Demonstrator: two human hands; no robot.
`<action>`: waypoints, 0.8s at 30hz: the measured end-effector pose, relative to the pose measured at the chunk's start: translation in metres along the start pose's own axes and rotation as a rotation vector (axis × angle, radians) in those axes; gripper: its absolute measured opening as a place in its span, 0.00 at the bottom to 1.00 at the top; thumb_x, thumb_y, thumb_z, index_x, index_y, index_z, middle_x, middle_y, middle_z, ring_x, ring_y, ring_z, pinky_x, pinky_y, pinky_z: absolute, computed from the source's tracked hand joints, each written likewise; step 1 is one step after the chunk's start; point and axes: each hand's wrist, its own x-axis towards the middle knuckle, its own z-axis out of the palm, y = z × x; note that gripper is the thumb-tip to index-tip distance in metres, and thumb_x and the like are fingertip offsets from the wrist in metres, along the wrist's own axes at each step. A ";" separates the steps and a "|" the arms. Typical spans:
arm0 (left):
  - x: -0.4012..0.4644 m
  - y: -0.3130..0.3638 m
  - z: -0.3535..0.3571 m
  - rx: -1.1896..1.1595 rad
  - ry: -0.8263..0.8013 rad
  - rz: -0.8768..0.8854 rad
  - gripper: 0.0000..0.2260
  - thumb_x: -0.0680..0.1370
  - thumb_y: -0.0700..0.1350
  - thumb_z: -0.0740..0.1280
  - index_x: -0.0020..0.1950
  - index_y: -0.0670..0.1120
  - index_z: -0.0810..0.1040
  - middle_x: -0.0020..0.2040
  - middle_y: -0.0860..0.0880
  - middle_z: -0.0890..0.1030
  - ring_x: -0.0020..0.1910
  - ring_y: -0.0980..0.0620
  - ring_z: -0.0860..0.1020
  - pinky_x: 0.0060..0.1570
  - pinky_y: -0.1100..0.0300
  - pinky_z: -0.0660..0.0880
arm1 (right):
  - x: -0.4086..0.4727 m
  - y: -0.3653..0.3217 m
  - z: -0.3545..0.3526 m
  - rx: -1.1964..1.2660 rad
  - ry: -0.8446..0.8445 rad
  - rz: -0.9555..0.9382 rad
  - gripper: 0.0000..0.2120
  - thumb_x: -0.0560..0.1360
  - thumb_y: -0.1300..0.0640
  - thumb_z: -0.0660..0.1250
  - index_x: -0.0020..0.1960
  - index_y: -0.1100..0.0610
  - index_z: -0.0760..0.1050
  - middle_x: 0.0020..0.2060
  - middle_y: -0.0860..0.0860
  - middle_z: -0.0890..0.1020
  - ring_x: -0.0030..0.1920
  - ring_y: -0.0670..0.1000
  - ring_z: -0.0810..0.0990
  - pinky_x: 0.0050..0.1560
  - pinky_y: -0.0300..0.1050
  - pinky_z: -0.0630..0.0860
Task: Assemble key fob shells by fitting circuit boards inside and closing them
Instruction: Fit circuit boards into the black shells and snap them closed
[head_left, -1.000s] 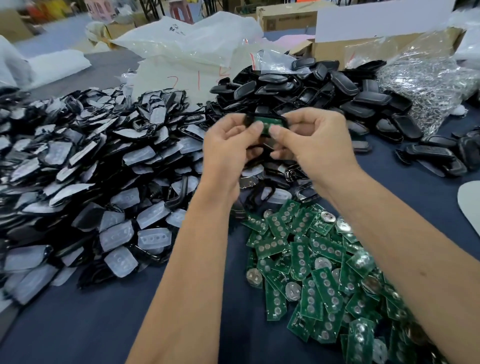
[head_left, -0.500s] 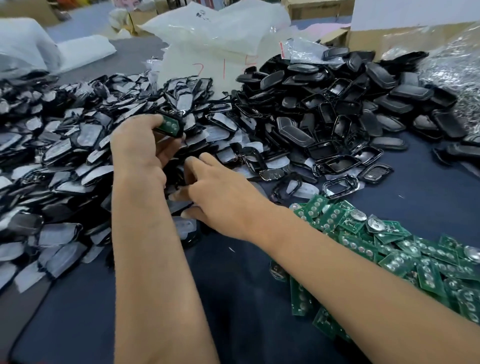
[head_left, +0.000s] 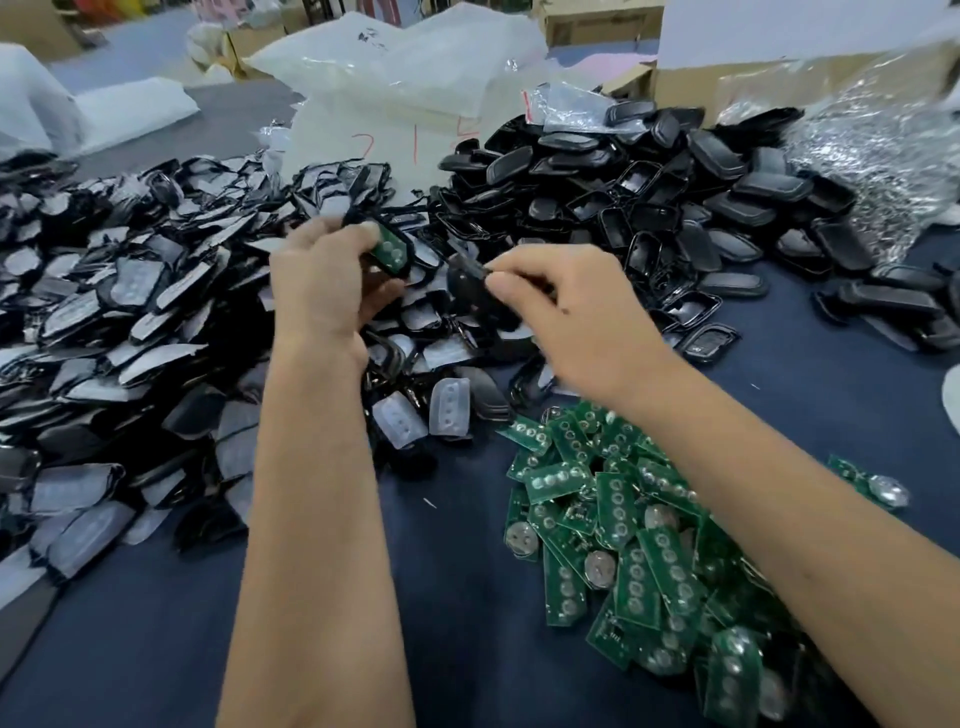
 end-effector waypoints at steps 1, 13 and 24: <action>-0.008 -0.003 0.011 0.038 -0.062 0.002 0.05 0.80 0.38 0.70 0.50 0.48 0.78 0.49 0.45 0.83 0.35 0.53 0.83 0.33 0.62 0.79 | -0.002 0.010 -0.012 0.047 0.041 0.079 0.10 0.84 0.55 0.66 0.52 0.53 0.86 0.41 0.45 0.85 0.42 0.44 0.80 0.46 0.37 0.73; -0.060 -0.085 0.105 0.862 -0.404 0.626 0.12 0.80 0.48 0.71 0.63 0.50 0.83 0.45 0.55 0.80 0.47 0.53 0.78 0.51 0.56 0.76 | -0.041 0.075 -0.075 -0.051 0.187 0.235 0.13 0.83 0.59 0.67 0.50 0.42 0.84 0.42 0.33 0.85 0.47 0.36 0.82 0.47 0.28 0.73; -0.065 -0.075 0.101 0.166 -0.639 0.071 0.02 0.80 0.35 0.71 0.48 0.40 0.83 0.39 0.43 0.85 0.37 0.51 0.84 0.42 0.61 0.81 | -0.040 0.082 -0.075 0.352 0.288 0.283 0.08 0.83 0.60 0.68 0.62 0.54 0.76 0.39 0.47 0.84 0.39 0.44 0.79 0.46 0.43 0.78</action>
